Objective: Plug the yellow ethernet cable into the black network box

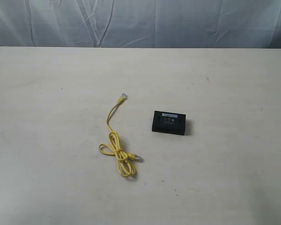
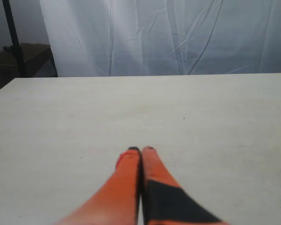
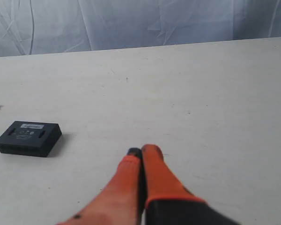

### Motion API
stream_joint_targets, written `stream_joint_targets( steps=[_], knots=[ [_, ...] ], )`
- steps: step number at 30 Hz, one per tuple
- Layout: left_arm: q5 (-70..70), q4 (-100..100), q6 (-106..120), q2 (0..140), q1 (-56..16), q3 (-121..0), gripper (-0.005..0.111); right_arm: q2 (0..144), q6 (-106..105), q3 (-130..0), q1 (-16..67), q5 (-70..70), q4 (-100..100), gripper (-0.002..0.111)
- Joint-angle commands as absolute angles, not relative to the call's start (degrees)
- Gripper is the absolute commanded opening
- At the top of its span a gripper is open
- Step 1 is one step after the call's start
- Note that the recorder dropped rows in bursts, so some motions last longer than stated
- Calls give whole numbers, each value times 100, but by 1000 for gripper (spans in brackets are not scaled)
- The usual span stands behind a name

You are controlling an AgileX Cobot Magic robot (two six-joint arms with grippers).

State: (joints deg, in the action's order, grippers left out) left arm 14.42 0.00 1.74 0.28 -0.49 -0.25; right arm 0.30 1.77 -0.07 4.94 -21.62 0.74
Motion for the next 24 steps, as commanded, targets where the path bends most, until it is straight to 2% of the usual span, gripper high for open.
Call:
stream_joint_targets(
  steps=[1, 5, 15, 24],
  knots=[
    [1370, -36, 159, 0, -15, 0, 0, 0, 141, 0, 465, -2073, 0, 0],
    [1370, -36, 159, 0, -15, 0, 0, 0, 141, 0, 465, -1681, 47, 0],
    [1370, -36, 159, 0, -15, 0, 0, 0, 141, 0, 465, 656, 47, 0],
    [1370, -36, 159, 0, -15, 0, 0, 0, 141, 0, 465, 1084, 47, 0]
  ],
)
